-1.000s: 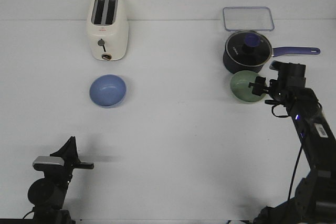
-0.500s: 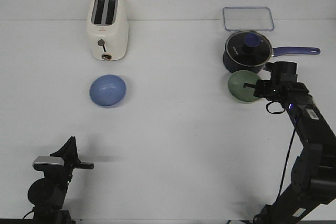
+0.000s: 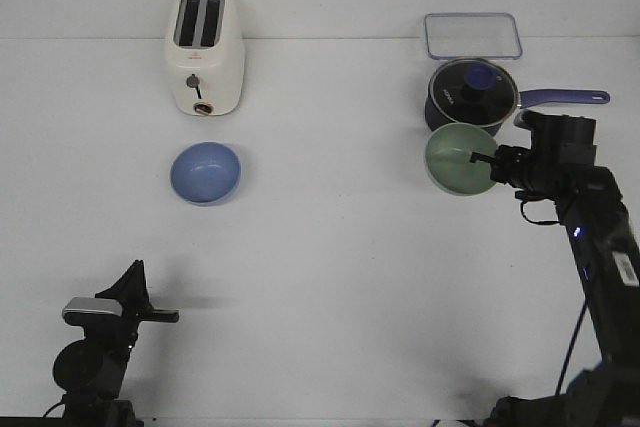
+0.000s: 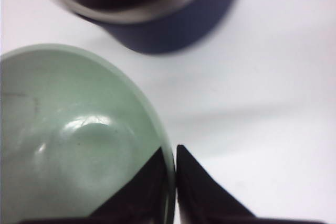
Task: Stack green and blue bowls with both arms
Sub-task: 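Drag the green bowl with the right gripper toward the table center, nearer the robot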
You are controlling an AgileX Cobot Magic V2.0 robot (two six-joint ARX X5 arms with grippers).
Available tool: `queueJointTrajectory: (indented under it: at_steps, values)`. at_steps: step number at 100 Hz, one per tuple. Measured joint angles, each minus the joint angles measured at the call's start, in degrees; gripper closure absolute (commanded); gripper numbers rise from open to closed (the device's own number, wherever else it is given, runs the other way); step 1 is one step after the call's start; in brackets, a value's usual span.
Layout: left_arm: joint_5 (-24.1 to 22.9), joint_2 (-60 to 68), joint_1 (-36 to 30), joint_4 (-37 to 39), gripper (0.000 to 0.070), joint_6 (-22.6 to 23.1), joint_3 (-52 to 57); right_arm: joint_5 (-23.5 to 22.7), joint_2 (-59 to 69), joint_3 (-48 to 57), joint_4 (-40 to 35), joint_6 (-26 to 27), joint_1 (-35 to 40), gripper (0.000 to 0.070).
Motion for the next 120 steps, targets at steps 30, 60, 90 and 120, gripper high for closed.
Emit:
queueJointTrajectory:
  at_steps: [30, 60, 90, 120]
  values:
    - [0.00, 0.00, 0.00, 0.00, 0.0685, 0.00, 0.00, -0.46, -15.45, -12.37, -0.44, 1.60, 17.66, 0.0700]
    - [0.00, 0.00, 0.00, 0.02, 0.0685, 0.00, 0.00, 4.11, -13.53, -24.30, 9.79, 8.98, 37.40, 0.0700]
    - [0.00, 0.00, 0.00, 0.02, 0.0685, 0.00, 0.00, 10.01, -6.73, -25.64, 10.34, 11.43, 41.92, 0.0700]
    - [0.00, 0.00, 0.00, 0.02, 0.0685, 0.00, 0.00, 9.88, -5.01, -25.64, 10.14, 11.58, 42.25, 0.0387]
